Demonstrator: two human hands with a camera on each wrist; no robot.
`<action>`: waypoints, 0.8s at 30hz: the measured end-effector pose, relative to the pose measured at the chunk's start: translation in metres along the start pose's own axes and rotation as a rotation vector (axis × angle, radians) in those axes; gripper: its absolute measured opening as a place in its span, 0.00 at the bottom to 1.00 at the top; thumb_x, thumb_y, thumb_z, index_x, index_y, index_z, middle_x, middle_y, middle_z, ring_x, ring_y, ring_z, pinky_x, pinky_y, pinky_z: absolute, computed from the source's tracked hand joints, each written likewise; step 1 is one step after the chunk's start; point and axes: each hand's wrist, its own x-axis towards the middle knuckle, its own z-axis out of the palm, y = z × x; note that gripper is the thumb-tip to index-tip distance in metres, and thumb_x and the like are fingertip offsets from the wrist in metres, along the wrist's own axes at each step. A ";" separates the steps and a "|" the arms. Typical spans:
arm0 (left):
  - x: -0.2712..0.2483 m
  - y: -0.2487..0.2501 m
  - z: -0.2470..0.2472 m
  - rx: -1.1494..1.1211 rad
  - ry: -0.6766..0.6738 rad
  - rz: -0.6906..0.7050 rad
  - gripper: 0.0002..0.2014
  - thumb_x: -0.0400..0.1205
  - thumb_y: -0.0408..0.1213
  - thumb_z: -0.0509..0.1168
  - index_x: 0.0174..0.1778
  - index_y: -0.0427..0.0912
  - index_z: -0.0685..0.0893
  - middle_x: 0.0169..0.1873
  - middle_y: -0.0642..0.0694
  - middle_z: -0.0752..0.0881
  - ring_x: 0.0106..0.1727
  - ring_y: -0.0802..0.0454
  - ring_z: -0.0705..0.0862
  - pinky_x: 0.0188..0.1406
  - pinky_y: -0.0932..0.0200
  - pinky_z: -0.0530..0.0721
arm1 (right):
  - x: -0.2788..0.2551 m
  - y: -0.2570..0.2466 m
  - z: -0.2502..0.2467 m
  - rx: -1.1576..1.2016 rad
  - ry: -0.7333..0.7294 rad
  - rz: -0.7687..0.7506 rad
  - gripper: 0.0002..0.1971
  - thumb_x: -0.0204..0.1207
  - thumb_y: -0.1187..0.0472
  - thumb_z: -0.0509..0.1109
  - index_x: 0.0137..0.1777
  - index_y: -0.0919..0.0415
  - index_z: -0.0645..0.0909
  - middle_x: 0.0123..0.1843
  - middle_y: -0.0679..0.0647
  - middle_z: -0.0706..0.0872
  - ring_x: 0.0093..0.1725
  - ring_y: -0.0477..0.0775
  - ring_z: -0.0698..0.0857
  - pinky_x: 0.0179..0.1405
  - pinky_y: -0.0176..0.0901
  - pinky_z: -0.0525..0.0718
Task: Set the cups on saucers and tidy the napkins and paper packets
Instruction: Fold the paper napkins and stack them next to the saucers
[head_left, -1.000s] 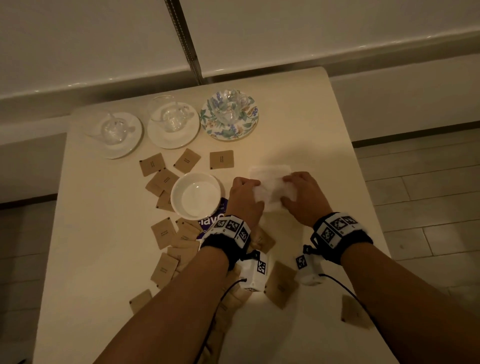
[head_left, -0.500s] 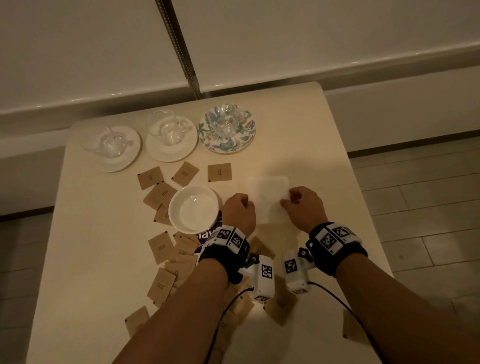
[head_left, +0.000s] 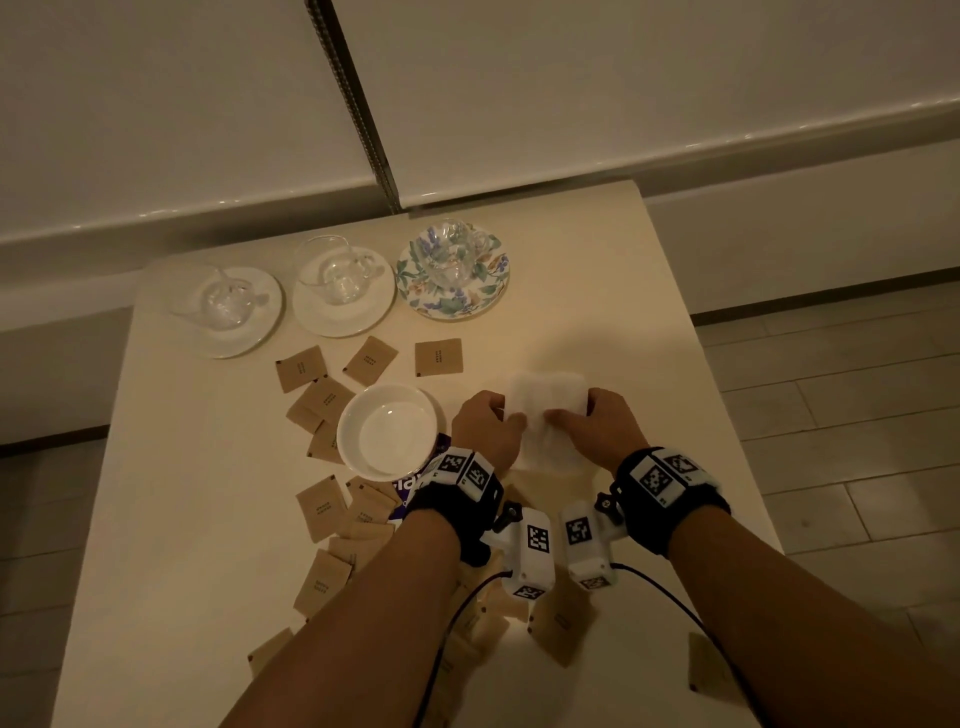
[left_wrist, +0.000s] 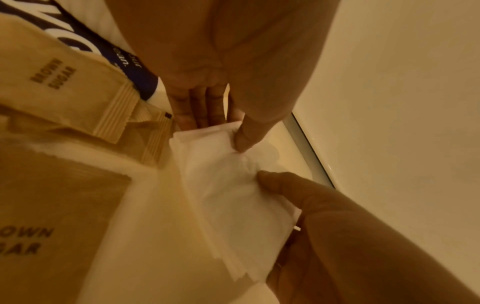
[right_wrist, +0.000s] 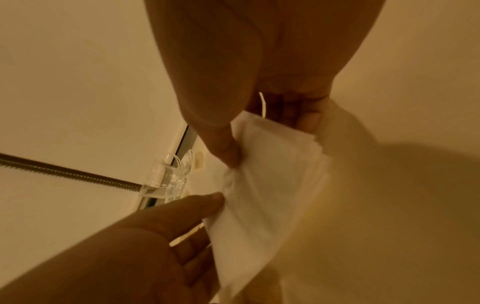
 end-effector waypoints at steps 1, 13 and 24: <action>0.000 -0.001 0.000 -0.026 0.005 -0.009 0.09 0.78 0.39 0.71 0.52 0.44 0.81 0.40 0.52 0.83 0.47 0.48 0.84 0.42 0.60 0.78 | -0.001 0.000 0.000 0.011 0.016 -0.019 0.18 0.73 0.52 0.77 0.54 0.65 0.81 0.50 0.58 0.86 0.49 0.61 0.86 0.49 0.56 0.87; -0.017 -0.004 0.003 -0.381 -0.011 -0.109 0.32 0.78 0.46 0.74 0.74 0.41 0.71 0.62 0.46 0.81 0.57 0.49 0.82 0.55 0.56 0.84 | -0.023 -0.005 -0.007 0.428 -0.064 -0.025 0.15 0.75 0.61 0.76 0.60 0.63 0.83 0.54 0.60 0.89 0.52 0.62 0.89 0.55 0.62 0.88; -0.034 -0.001 -0.051 -0.780 -0.349 -0.210 0.31 0.76 0.54 0.73 0.68 0.35 0.81 0.62 0.34 0.87 0.64 0.35 0.85 0.68 0.35 0.80 | -0.055 -0.038 -0.011 0.703 -0.317 -0.065 0.15 0.76 0.65 0.74 0.62 0.65 0.84 0.56 0.62 0.90 0.53 0.61 0.90 0.48 0.50 0.89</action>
